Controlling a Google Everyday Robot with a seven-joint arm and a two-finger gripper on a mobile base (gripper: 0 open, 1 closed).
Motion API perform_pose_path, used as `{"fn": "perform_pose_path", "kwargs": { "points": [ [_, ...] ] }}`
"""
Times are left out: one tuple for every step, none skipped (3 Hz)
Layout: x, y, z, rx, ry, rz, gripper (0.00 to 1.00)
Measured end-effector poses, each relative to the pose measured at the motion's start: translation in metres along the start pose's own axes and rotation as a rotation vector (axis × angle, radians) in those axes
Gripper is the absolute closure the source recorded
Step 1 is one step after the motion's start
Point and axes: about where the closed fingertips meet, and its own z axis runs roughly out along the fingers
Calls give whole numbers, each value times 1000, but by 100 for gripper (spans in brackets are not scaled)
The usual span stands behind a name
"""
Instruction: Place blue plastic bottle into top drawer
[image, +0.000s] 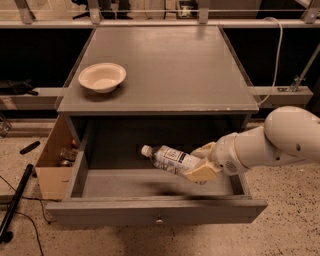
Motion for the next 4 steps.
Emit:
{"fn": "perform_pose_path", "kwargs": {
  "points": [
    [4, -6, 28, -16, 8, 2, 100],
    [7, -15, 55, -29, 10, -1, 100],
    [16, -29, 76, -29, 11, -5, 100],
    [26, -43, 93, -28, 18, -16, 100]
  ]
}}
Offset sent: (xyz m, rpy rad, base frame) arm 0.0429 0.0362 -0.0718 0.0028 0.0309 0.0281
